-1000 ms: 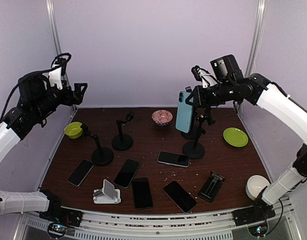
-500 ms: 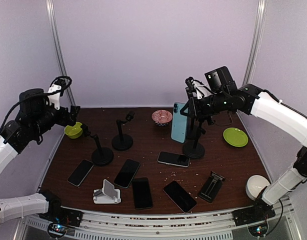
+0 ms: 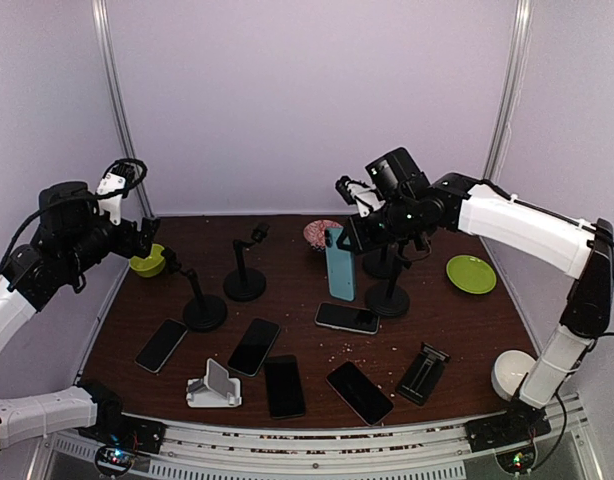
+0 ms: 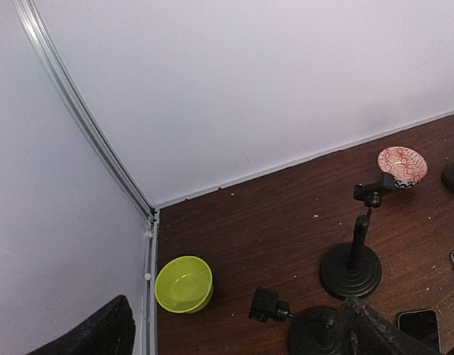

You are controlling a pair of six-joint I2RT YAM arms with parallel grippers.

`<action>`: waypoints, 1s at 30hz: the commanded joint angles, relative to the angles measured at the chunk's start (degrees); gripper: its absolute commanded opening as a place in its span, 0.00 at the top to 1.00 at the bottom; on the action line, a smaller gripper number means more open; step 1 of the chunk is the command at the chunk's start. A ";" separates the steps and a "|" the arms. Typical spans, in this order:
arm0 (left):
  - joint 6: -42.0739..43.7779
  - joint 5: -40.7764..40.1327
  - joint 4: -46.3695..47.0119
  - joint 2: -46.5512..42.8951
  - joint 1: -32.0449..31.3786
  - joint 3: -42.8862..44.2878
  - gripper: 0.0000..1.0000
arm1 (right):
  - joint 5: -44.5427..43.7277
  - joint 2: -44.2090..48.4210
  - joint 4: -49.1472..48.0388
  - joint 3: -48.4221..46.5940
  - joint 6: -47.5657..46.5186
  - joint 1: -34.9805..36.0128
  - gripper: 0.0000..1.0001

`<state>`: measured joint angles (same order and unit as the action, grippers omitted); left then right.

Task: Remove the phone from the phone stand
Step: Adjust the phone at the center of the board.

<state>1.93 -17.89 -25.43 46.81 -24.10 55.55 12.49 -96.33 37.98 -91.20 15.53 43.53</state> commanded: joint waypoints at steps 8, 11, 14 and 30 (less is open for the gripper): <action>1.14 1.39 0.78 -0.31 0.12 -0.44 0.03 | -4.23 -3.33 1.66 -4.53 -0.06 -0.68 1.00; 1.23 1.60 0.73 -0.31 0.13 -0.36 0.03 | -6.75 -4.47 4.01 -5.73 0.54 -1.43 1.00; 1.23 1.91 0.72 -0.28 0.15 -0.37 0.03 | -7.16 -5.42 5.71 -6.22 0.81 -2.39 1.00; 1.57 2.51 0.65 -0.08 0.17 -0.36 0.03 | -9.22 -10.73 10.99 -9.62 0.21 -3.60 1.00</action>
<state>2.63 -16.21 -25.61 46.83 -24.08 55.55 4.91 -106.17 48.34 -98.35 15.62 40.45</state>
